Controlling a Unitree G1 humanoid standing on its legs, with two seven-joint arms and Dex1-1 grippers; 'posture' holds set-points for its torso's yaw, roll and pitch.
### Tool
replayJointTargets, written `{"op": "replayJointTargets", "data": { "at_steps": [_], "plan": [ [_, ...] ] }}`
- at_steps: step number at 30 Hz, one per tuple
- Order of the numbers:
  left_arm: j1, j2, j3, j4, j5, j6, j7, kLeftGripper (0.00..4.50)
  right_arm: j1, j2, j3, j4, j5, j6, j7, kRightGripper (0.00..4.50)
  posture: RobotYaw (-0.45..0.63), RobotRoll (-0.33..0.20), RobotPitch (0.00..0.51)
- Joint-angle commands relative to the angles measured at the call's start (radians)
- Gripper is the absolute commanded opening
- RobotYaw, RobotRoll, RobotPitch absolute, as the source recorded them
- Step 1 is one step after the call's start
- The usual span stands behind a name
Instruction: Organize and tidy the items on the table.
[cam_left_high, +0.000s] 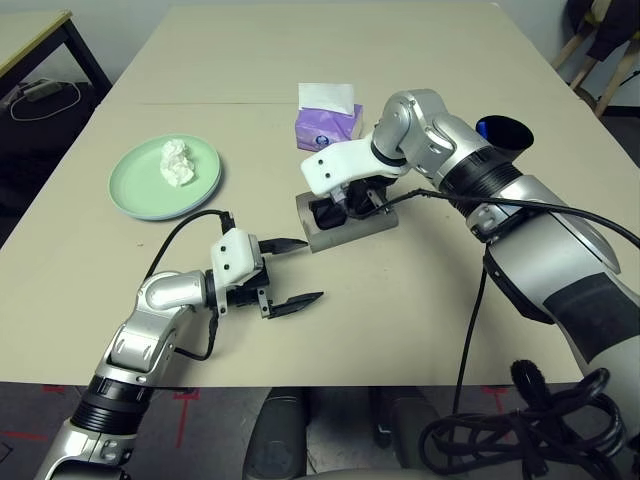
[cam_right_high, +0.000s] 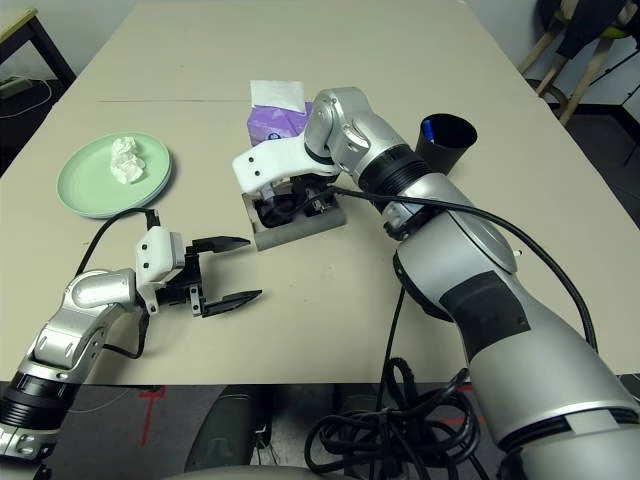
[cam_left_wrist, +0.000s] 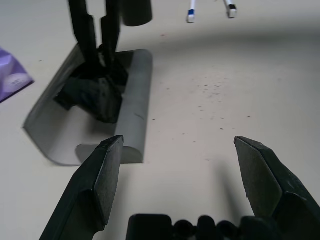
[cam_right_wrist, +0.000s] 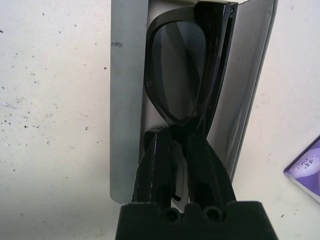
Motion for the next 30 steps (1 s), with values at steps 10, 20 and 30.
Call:
{"op": "replayJointTargets", "data": {
  "at_steps": [10, 20, 30],
  "plan": [
    [-0.007, -0.017, 0.038, -0.011, 0.002, 0.064, 0.096, 4.5, 0.022, 0.017, 0.014, 0.021, -0.012, -0.005, 0.028, 0.27, 0.24, 0.0, 0.143],
    [0.001, -0.009, 0.037, -0.013, 0.0, 0.058, 0.09, 4.5, 0.014, 0.018, 0.014, 0.045, -0.022, -0.014, 0.033, 0.27, 0.24, 0.0, 0.138],
    [-0.011, -0.005, 0.03, -0.003, 0.002, 0.054, 0.077, 4.5, 0.018, -0.013, -0.013, 0.051, -0.013, 0.027, 0.046, 3.45, 0.22, 0.0, 0.131]
  ]
}}
